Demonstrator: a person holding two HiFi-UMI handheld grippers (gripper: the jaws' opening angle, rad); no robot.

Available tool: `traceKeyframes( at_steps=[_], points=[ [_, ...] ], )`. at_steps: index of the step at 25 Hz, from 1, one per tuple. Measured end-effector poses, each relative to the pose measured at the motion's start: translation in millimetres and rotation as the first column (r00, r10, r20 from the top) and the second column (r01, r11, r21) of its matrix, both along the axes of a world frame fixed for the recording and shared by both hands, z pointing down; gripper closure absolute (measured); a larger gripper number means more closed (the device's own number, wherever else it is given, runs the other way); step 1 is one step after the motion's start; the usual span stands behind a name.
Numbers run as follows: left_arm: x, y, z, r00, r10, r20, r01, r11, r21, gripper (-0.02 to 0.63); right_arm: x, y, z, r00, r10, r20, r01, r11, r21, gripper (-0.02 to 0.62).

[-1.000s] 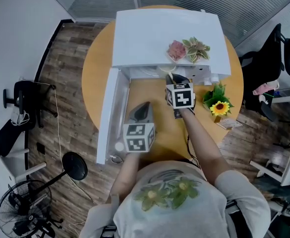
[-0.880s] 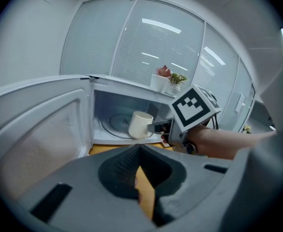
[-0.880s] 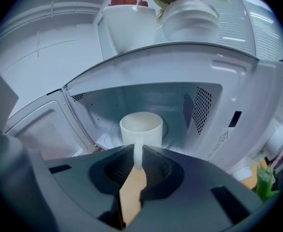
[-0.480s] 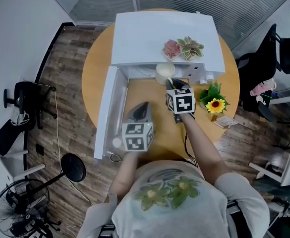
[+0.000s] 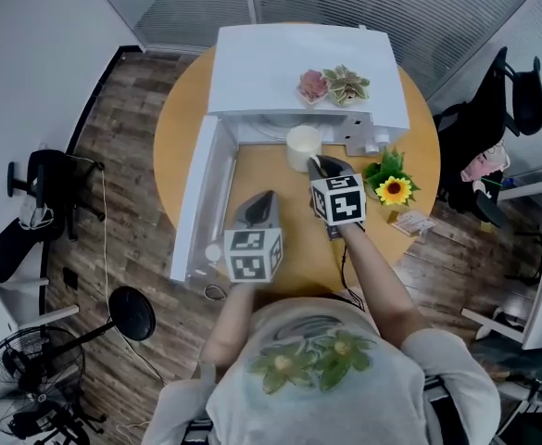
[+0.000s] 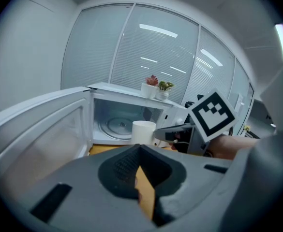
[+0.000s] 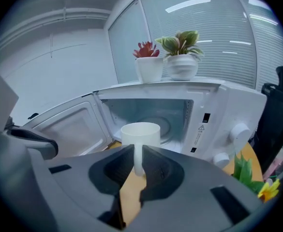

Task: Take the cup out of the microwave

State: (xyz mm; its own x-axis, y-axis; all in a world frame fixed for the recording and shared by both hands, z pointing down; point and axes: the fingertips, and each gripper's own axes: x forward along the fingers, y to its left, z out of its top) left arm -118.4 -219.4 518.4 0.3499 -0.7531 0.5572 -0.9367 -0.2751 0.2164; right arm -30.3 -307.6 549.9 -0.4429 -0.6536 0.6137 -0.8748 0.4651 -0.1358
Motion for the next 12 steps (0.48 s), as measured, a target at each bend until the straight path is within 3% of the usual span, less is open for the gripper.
traceKeyframes(
  at_steps=[12],
  points=[
    [3,39,-10,0.999,-0.048,-0.004,0.048,0.999,0.023,0.603,16,59,-32,0.997,-0.067,0.025,0.066,0.996,0.052,0.534]
  ],
)
